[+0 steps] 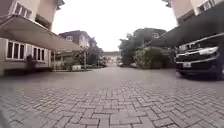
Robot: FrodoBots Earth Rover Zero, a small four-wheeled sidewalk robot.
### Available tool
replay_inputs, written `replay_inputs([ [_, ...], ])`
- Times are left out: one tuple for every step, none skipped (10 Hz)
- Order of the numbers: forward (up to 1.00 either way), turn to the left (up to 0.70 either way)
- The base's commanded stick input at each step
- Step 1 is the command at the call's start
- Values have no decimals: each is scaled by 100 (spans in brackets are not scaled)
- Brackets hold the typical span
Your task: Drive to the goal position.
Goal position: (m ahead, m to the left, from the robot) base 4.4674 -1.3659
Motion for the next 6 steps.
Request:
replay_inputs([
  [70, 0],
  [70, 0],
  [70, 0],
  [70, 0],
  [70, 0],
  [70, 0],
])
